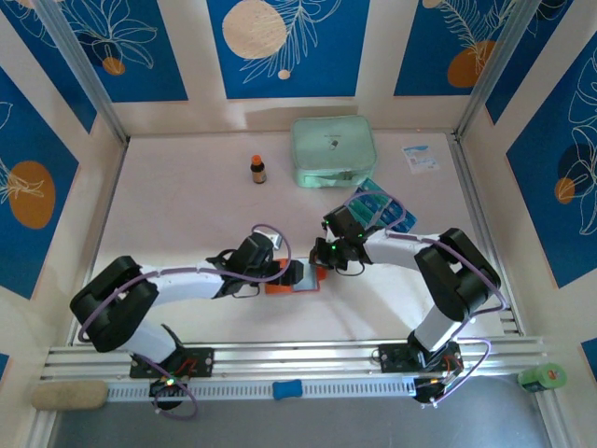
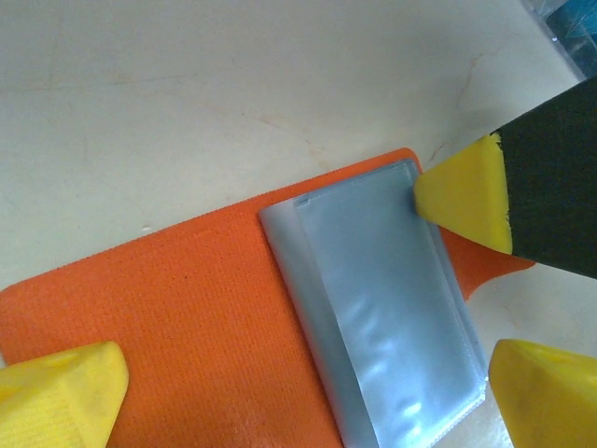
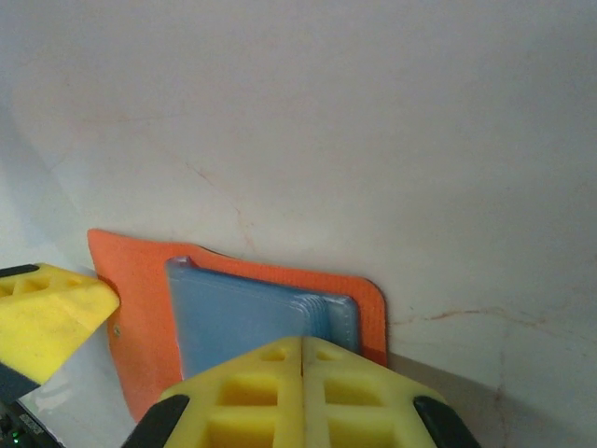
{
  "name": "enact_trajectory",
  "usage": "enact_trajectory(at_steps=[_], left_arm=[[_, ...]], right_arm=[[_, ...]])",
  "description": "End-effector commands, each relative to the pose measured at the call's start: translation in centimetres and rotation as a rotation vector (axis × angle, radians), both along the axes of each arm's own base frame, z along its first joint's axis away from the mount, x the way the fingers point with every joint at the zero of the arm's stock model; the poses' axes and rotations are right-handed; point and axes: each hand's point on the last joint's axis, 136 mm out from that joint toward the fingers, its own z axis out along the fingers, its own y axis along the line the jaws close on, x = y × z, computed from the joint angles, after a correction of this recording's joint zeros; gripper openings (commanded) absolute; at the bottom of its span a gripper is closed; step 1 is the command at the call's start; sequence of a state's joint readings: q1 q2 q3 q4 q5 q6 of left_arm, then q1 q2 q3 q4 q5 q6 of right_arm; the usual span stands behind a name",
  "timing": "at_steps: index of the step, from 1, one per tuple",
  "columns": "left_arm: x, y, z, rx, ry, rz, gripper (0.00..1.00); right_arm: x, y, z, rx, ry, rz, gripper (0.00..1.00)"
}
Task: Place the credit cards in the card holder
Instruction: Flip over the card slot on the card holder.
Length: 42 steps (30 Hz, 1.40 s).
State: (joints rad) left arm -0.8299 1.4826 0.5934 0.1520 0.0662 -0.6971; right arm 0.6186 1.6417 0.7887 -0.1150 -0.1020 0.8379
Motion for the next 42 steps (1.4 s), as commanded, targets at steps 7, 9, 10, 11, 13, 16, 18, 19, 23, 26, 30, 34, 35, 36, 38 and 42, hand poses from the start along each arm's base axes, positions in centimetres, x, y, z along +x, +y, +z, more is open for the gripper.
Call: enact_trajectory(at_steps=[7, 9, 10, 11, 13, 16, 18, 19, 23, 26, 30, 34, 35, 36, 38, 42], left_arm=[[-0.3, 1.3, -2.1, 0.133, -0.006, -0.026, 1.0], [-0.4, 1.4, -2.5, 0.151, -0.004, -0.029, 1.0], [-0.4, 1.4, -2.6, 0.158, -0.004, -0.03, 1.0], [-0.5, 1.5, -2.8, 0.167, -0.003, -0.031, 1.0], [-0.5, 1.6, -3.0, 0.177, -0.002, -0.03, 1.0], [-0.5, 1.9, -3.2, 0.196, -0.004, -0.022, 1.0], [-0.5, 2.2, -3.3, 0.211, -0.005, -0.013, 0.99], [-0.5, 2.4, -3.3, 0.22, -0.005, -0.007, 0.98], [-0.5, 2.8, -3.6, 0.244, -0.003, -0.003, 0.9], [-0.6, 2.8, -3.9, 0.247, 0.001, -0.009, 0.82], [-0.8, 2.7, -4.4, 0.248, 0.011, -0.02, 0.73], [-1.1, 2.7, -4.8, 0.25, 0.018, -0.028, 0.66], [-1.1, 2.6, -4.8, 0.247, 0.018, -0.029, 0.64], [-1.2, 2.6, -5.0, 0.248, 0.02, -0.029, 0.63], [-1.2, 2.6, -5.0, 0.248, 0.02, -0.027, 0.62], [-1.3, 2.5, -5.1, 0.244, 0.023, -0.03, 0.6]], right_arm=[[-0.9, 0.6, -0.9, 0.021, 0.039, 0.04, 0.03], [-1.0, 0.9, -1.1, 0.022, 0.046, 0.048, 0.03], [-1.0, 1.1, -1.1, 0.025, 0.048, 0.052, 0.03], [-1.1, 1.3, -1.1, 0.024, 0.048, 0.055, 0.03], [-1.1, 1.6, -1.1, 0.025, 0.052, 0.061, 0.03], [-1.0, 1.9, -0.9, 0.028, 0.048, 0.065, 0.03], [-1.0, 2.1, -0.8, 0.032, 0.047, 0.065, 0.03], [-0.9, 2.2, -0.7, 0.035, 0.049, 0.063, 0.03], [-0.8, 2.3, -0.6, 0.04, 0.05, 0.061, 0.03], [-0.8, 2.3, -0.5, 0.043, 0.05, 0.061, 0.03], [-0.8, 2.5, -0.3, 0.05, 0.05, 0.059, 0.03], [-0.6, 2.6, 0.5, 0.061, 0.036, 0.064, 0.03], [-0.5, 2.6, 0.7, 0.063, 0.033, 0.064, 0.03], [-0.4, 2.6, 1.1, 0.066, 0.024, 0.062, 0.04], [-0.2, 2.4, 1.7, 0.069, 0.011, 0.052, 0.07], [-0.1, 2.1, 2.6, 0.071, -0.01, 0.035, 0.2]])
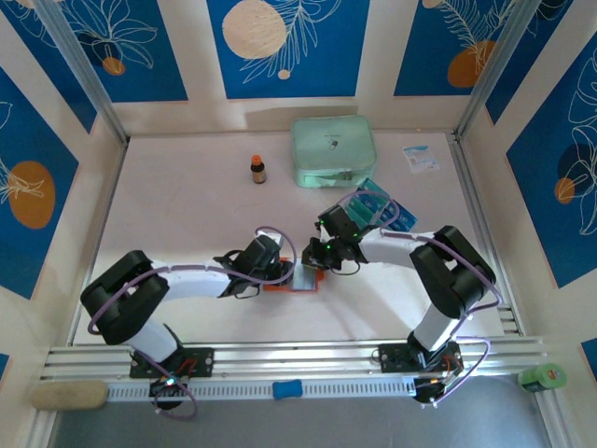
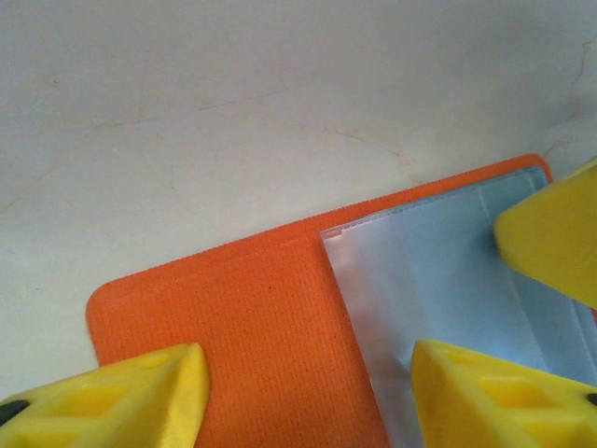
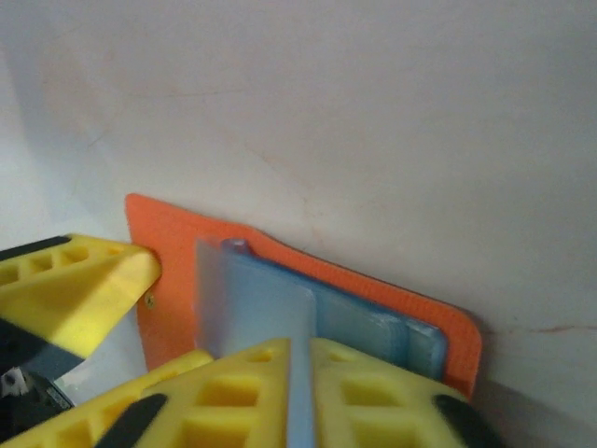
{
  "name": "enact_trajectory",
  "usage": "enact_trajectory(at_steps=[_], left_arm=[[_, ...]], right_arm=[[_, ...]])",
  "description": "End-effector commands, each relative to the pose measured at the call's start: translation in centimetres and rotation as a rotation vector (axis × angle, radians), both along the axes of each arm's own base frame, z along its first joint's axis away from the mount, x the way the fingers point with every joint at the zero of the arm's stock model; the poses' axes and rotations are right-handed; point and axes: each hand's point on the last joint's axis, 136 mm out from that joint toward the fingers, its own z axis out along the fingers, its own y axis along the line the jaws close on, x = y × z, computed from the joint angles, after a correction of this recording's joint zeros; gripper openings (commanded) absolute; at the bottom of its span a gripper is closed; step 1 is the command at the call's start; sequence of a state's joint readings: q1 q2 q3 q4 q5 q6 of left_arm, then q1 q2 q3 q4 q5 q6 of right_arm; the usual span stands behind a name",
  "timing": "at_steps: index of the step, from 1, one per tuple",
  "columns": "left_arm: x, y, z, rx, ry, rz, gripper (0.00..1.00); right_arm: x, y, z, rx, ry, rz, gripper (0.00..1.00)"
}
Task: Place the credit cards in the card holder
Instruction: Flip over the card slot on the card holder.
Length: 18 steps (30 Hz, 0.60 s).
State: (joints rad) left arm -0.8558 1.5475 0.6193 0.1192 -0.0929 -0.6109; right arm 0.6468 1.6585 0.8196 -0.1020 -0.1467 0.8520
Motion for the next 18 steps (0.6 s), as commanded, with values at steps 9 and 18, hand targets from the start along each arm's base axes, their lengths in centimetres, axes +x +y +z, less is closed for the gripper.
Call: enact_trajectory(at_steps=[9, 18], left_arm=[[-2.6, 1.0, -3.2, 0.073, 0.108, -0.035, 0.6], [-2.5, 0.9, -2.9, 0.064, 0.101, -0.037, 0.6]], right_arm=[[0.0, 0.1, 0.8, 0.019, 0.009, -0.013, 0.29], [0.2, 1.6, 0.5, 0.073, 0.04, 0.004, 0.29]])
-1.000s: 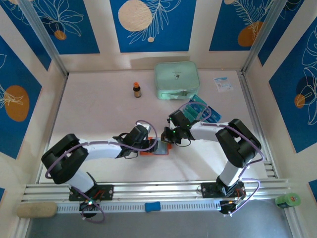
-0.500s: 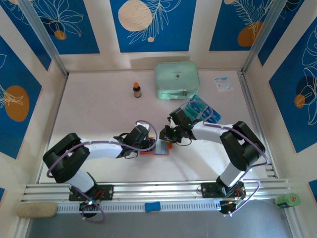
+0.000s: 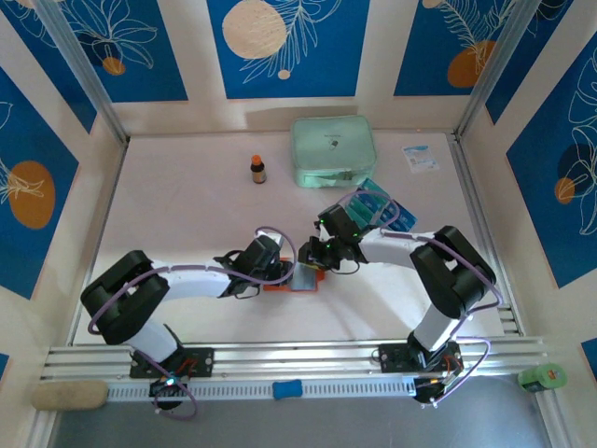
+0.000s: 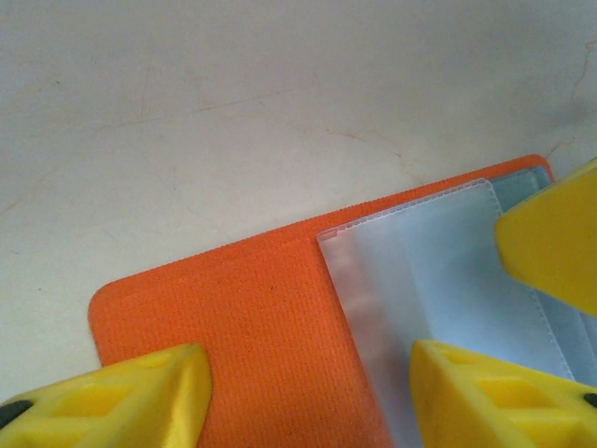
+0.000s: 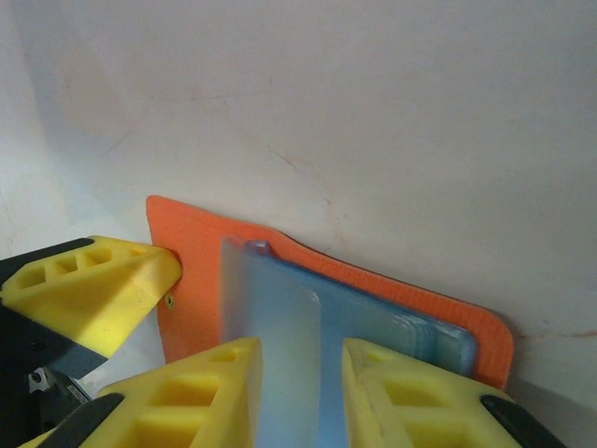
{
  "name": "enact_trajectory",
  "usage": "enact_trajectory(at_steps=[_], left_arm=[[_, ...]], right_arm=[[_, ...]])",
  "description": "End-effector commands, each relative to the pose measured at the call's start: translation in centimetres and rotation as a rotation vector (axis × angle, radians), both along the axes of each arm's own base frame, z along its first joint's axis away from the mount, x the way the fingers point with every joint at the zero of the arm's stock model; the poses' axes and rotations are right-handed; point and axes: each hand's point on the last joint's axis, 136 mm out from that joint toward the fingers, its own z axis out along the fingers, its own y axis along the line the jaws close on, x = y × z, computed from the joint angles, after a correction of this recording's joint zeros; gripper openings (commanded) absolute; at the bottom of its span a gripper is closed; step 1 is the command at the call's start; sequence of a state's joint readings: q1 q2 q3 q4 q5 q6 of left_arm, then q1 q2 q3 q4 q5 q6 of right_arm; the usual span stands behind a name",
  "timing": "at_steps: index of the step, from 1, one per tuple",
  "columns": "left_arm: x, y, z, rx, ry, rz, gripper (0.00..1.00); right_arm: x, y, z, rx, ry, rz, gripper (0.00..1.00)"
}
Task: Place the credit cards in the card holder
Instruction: Flip over the card slot on the card holder.
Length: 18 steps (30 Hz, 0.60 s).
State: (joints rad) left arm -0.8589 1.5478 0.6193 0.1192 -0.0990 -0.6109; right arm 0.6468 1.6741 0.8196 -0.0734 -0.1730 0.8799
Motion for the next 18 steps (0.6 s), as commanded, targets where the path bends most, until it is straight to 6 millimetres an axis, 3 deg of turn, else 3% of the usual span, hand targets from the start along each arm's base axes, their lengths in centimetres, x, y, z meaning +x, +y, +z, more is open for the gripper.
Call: enact_trajectory(at_steps=[1, 8, 18], left_arm=[[-2.5, 0.9, -2.9, 0.061, 0.105, -0.037, 0.6], [-2.2, 0.7, -1.8, 0.037, 0.082, -0.035, 0.64], [-0.7, 1.5, 4.0, -0.017, -0.057, 0.023, 0.92]], right_arm=[[0.2, 1.1, 0.6, 0.046, 0.022, 0.014, 0.29], [0.1, 1.5, 1.4, 0.086, 0.027, 0.017, 0.28], [-0.2, 2.5, 4.1, 0.159, 0.015, 0.019, 0.3]])
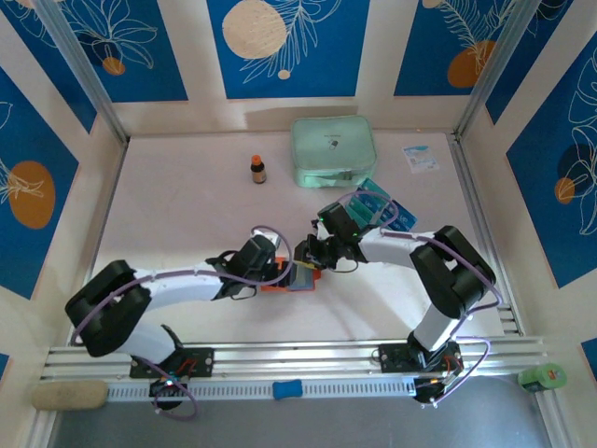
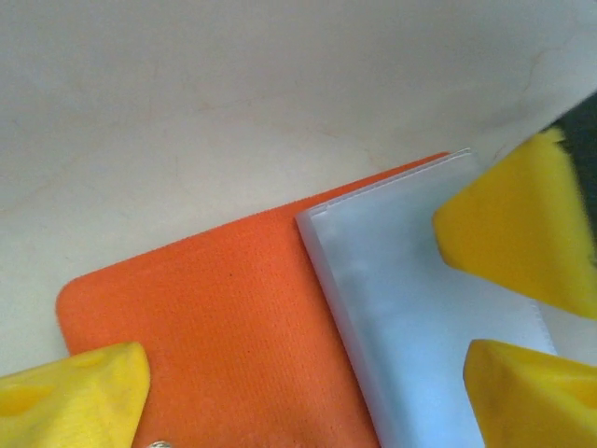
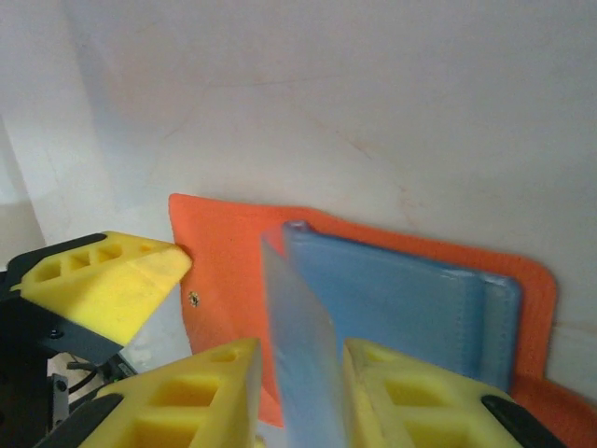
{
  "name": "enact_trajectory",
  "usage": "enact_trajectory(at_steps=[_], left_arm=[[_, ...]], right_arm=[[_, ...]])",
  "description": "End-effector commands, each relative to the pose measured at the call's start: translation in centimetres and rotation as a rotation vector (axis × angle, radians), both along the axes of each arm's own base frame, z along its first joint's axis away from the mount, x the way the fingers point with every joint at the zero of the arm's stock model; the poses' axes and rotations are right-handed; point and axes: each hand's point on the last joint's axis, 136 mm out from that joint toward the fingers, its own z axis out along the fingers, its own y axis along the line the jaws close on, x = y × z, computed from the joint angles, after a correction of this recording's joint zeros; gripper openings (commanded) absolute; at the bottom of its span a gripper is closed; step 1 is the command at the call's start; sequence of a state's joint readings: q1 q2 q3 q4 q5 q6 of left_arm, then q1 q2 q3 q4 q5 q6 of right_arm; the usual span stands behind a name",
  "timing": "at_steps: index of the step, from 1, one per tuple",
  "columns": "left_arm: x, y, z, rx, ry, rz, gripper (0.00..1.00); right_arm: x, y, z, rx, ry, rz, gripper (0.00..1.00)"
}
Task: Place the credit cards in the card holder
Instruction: Flip over the card slot on the card holder.
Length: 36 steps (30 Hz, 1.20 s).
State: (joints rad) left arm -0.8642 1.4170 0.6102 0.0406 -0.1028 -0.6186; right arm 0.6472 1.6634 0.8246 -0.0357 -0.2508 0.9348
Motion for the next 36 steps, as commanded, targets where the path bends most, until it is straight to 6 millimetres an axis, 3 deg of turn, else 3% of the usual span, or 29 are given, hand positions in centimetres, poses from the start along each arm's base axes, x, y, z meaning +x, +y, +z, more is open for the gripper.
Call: enact_trajectory(at_steps=[1, 3, 9, 18, 26, 36], left_arm=[[0.0, 1.3, 1.6, 0.015, -0.043, 0.032, 0.94], [0.2, 1.9, 2.7, 0.01, -0.076, 0.057, 0.99], [0.7, 4.4, 5.2, 0.008, -0.145, 0.134, 1.0], [0.4, 7.5, 6.0, -0.005, -0.18, 0.209, 1.0], [-0.2, 8.2, 4.9, 0.009, -0.156, 0.214, 1.0], [-0.9, 7.8, 1.3, 0.052, -0.072, 0.18, 1.0]], right_arm=[[0.0, 1.2, 2.7, 0.07, -0.018, 0.015, 0.33], [-0.2, 1.6, 3.2, 0.078, -0.02, 0.02, 0.4], [-0.7, 3.0, 4.1, 0.093, -0.017, 0.031, 0.56], [-0.3, 5.9, 4.0, 0.121, 0.009, 0.036, 0.66], [0.4, 7.9, 1.8, 0.128, 0.066, 0.018, 0.66], [0.9, 7.5, 1.3, 0.141, 0.089, -0.028, 0.66]])
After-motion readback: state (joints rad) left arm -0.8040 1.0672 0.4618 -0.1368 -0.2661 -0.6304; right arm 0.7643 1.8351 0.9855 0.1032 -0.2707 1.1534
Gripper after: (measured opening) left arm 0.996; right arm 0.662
